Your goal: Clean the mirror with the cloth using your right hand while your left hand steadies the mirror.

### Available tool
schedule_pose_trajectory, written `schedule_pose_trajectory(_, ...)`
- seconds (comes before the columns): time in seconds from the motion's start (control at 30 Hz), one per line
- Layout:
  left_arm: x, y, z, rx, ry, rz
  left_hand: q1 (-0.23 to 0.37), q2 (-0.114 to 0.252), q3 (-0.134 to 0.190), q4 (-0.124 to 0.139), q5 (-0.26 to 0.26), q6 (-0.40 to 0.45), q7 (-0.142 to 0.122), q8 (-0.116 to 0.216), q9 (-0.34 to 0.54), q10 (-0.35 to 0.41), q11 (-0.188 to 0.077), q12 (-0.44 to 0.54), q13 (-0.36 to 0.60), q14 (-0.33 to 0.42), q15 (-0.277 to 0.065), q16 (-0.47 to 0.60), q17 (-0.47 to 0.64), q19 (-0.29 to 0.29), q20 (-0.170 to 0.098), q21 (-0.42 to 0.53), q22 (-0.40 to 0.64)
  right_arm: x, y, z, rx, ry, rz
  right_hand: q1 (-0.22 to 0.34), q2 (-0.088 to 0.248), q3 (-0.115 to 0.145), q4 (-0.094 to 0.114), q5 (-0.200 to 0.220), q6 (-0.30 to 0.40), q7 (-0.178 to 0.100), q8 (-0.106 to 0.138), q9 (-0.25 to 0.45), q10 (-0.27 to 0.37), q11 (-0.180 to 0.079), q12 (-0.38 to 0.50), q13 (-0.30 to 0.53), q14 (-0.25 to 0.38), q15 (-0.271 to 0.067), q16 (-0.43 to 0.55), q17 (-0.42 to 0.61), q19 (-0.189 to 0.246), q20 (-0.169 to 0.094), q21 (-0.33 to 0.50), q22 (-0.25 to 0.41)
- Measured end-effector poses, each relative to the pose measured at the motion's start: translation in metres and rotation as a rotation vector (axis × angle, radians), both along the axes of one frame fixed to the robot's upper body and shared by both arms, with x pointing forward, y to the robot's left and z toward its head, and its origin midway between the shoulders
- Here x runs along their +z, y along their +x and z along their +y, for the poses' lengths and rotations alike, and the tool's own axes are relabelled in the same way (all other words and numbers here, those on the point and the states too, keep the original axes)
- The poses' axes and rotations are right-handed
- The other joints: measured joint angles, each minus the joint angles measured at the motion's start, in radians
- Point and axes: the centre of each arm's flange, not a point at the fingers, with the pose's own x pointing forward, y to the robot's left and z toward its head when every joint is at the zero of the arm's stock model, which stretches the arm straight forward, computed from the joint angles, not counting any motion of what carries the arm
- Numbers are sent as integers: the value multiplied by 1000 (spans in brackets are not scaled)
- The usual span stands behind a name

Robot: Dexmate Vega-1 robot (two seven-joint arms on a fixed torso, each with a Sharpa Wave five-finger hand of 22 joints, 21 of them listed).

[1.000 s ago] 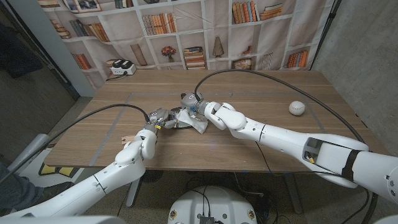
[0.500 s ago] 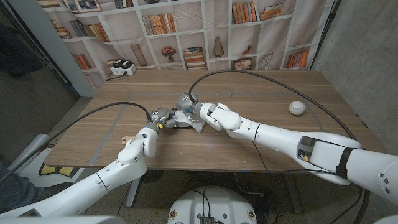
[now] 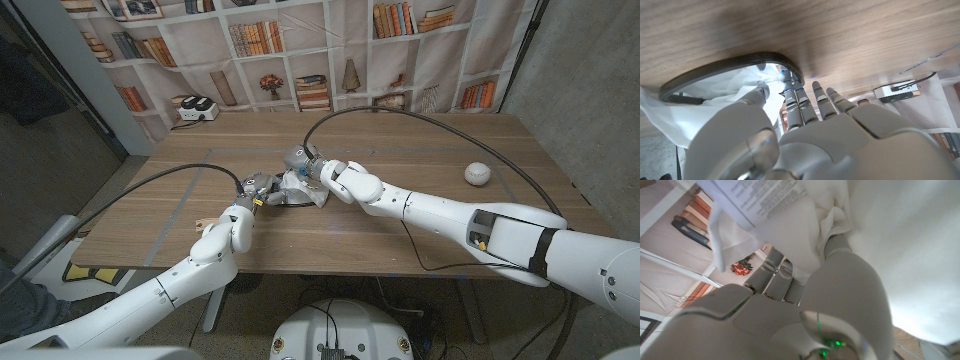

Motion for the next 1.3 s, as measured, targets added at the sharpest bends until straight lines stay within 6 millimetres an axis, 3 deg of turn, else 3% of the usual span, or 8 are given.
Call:
schedule_pose_trajectory(0.3, 1, 3, -1, -6, 0, 1, 0, 0, 7, 2, -7, 0, 0, 0, 0, 2, -2, 0, 0, 11, 0, 0, 0, 4, -4, 0, 0, 5, 11, -26, -92, 36, 0, 0, 0, 0, 0, 0, 0, 0, -2, 1, 3, 2, -4, 0, 2, -2, 4, 2, -4, -4, 8, -3)
schedule_pose_trajectory(0.53, 0, 6, -2, -17, -8, 7, 8, 8, 10, -1, -15, 0, 0, -6, -1, 1, -2, -8, -1, 11, 0, 0, 0, 5, -5, 0, 0, -1, 5, -41, -121, 36, 12, 0, 0, 0, 1, 0, 0, 0, -3, -1, 6, 4, -8, 0, 6, -6, 4, 6, -4, -3, 16, -5)
schedule_pose_trajectory(0.77, 2, 10, -3, -28, -17, 10, 8, 8, 14, -6, -15, 0, 0, -11, -1, 0, -3, -5, -1, 11, 0, 0, 0, 11, 0, 0, -5, -10, -10, -46, -103, 24, 15, 0, 0, 2, -1, -1, 0, 0, -5, -5, 7, 4, -11, 1, 4, -12, -2, 6, -22, 1, 11, -17)
schedule_pose_trajectory(0.93, 3, 11, -4, -33, -19, 11, 8, 8, 18, -10, -15, 0, 0, -11, -1, -1, -3, -5, -1, 20, -2, 0, 0, 11, 0, 0, -5, -17, -20, -46, -69, 16, 28, 0, 0, 14, 1, -1, 0, 0, -6, -5, 7, 3, -16, 1, -46, 13, -31, -1, -34, 2, -5, -32)
schedule_pose_trajectory(1.3, 4, 11, -5, -37, -26, 20, 8, 8, 27, -10, -21, 0, 0, -17, -1, -3, -2, -6, -1, 20, -2, -3, 0, 11, 0, 0, -5, -30, -36, -40, 2, 5, 48, 2, -2, 14, 0, -1, 0, 0, -3, -4, 7, 3, -21, 1, -49, 16, -31, -3, -40, 8, -5, -37)
